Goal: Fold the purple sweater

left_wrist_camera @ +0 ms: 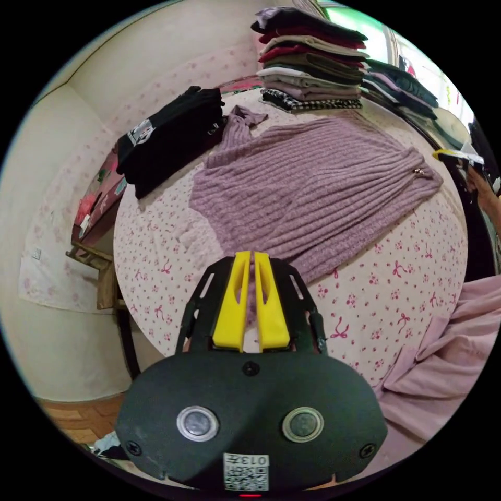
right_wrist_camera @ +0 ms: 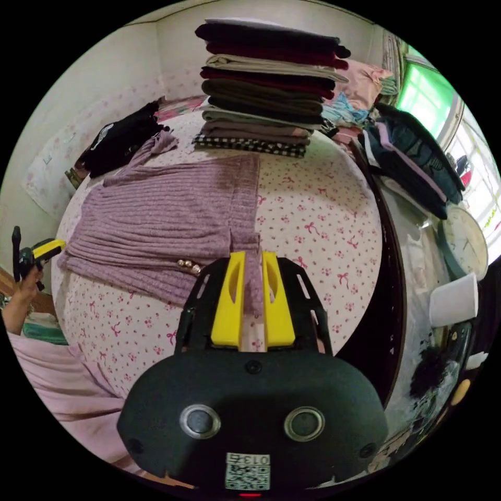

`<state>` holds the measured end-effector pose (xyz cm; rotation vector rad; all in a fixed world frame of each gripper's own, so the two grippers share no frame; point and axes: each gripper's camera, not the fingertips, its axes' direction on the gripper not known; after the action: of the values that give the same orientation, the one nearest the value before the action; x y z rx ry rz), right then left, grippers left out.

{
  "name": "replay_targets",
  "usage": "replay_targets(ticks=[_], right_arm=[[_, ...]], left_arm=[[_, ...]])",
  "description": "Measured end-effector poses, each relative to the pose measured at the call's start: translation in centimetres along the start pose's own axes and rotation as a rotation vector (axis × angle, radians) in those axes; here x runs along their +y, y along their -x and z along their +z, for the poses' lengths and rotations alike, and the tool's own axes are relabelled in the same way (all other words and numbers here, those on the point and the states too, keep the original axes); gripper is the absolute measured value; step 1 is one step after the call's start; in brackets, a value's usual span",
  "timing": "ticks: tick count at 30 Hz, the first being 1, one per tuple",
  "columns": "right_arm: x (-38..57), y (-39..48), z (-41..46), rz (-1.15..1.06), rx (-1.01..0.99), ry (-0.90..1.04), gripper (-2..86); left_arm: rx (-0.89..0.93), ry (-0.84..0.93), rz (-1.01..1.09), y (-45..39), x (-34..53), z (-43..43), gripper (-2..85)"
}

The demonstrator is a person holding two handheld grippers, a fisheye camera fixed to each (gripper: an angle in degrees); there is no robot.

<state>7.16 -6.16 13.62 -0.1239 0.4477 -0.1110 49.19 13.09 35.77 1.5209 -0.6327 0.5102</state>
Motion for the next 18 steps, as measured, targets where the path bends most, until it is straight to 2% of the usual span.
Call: replay_targets(ticks=[3, 4, 5, 6, 8, 12, 18], right_arm=[[3.4, -1.9, 1.8, 0.072, -0.018, 0.073, 6.4], [3.9, -2.2, 2.5, 0.082, -0.031, 0.1, 6.3], [4.9, -2.7, 4.1, 0.078, -0.078, 0.169, 5.9], [5.8, -3.1, 3.7, 0.056, -0.091, 0.106, 5.1], [6.3, -4.1, 3.5, 0.067, -0.069, 0.139, 4.4], [9.0, -6.7, 1.2, 0.131, -0.109, 0.052, 6.7], [14.0, -10.4, 1.9, 0.316, -0.288, 0.045, 11.0]], left_arm=[[0.012, 0.073, 0.039, -0.9, 0.8, 0.9, 0.7], [0.009, 0.146, 0.07, -1.6, 0.9, 2.1, 0.8], [-0.007, 0.111, 0.089, -2.3, 1.2, 2.1, 0.8], [-0.02, 0.118, 0.104, -2.6, 1.2, 2.2, 0.9], [-0.024, 0.14, 0.101, -3.0, 0.8, 1.7, 1.4], [-0.069, 0.067, 0.124, -3.6, 2.1, -0.2, 4.3], [-0.197, 0.093, 0.423, -8.2, 2.4, 1.5, 8.4]])
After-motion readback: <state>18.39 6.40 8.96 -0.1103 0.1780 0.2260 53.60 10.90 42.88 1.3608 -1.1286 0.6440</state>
